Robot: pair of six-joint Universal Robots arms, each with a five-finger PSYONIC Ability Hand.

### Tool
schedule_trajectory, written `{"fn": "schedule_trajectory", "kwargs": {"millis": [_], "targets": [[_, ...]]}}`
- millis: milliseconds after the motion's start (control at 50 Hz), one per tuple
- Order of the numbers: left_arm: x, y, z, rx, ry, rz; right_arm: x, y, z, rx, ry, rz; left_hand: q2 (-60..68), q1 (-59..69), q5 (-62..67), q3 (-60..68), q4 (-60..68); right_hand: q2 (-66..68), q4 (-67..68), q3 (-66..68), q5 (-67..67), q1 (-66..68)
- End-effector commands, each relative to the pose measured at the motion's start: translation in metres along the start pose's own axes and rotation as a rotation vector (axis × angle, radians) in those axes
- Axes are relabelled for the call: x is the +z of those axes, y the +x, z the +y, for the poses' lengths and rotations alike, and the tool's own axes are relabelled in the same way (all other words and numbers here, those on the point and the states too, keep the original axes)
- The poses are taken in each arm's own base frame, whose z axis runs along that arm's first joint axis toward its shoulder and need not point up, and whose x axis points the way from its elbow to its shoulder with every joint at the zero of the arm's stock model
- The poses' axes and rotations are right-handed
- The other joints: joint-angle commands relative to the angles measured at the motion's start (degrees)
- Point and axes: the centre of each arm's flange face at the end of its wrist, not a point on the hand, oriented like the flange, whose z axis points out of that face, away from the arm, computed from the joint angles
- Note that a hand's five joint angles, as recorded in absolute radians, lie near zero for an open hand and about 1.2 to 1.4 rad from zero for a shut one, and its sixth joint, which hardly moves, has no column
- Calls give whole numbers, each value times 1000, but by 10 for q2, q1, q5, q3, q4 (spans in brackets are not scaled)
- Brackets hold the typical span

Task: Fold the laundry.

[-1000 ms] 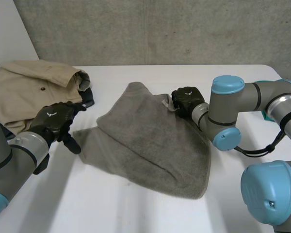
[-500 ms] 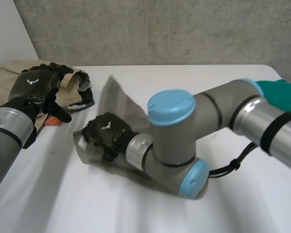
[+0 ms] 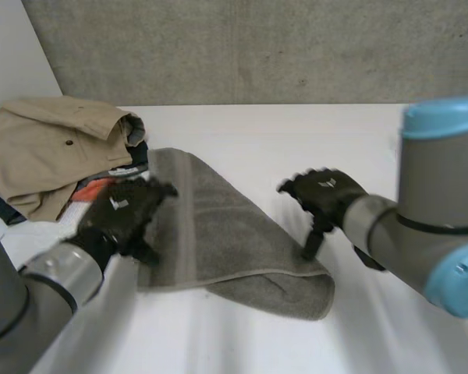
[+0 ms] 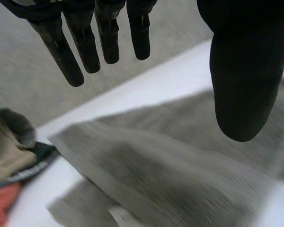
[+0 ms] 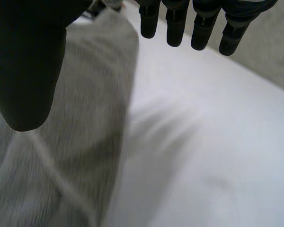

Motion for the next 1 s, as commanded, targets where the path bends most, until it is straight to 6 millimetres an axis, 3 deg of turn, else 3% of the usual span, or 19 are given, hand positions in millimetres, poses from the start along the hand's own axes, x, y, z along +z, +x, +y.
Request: {"fn": "schedule_trajectory", "kwargs": {"millis": [20,220,400,500,520,600,720,740,820,900,1000], "targets": [[-6,25,39,145,-125,91,-9,7,49,-2,-38,21,33,30,29,33,31,58,58,58,52,50],[17,22,66,228,-187,81,-8,-3,82,-15,-20,23,38,35,34,38,36,107,107,107,101,99],[41,14,63,255,-94,-1,-8,-6,94,-18,0,32,146,142,142,146,144,108,108,108,102,101],[48,13,65,260,-87,-3,-7,-6,95,-16,-2,38,315,312,311,315,313,108,108,108,102,101],[48,13,64,262,-82,-3,-7,-6,95,-14,-3,38,426,422,422,426,424,107,107,107,101,99],[50,12,61,267,-70,-7,-7,-4,94,4,-7,44,599,596,595,599,597,92,92,92,86,84],[51,11,52,276,-42,-14,-4,7,90,84,5,70,600,596,596,600,598,21,21,21,15,13],[51,11,49,278,-33,-16,-3,8,88,112,11,71,600,596,596,600,598,-14,-14,-14,-20,-22],[41,6,-2,292,118,-54,-2,10,81,176,-1,61,600,596,596,600,598,-20,-20,-20,-26,-28],[28,11,-38,304,218,-52,-1,2,78,258,-47,-16,600,596,596,600,598,-20,-20,-20,-26,-28],[11,21,-71,312,284,-29,11,-3,80,370,-83,-86,600,596,596,600,598,-20,-20,-20,-26,-28]]}}
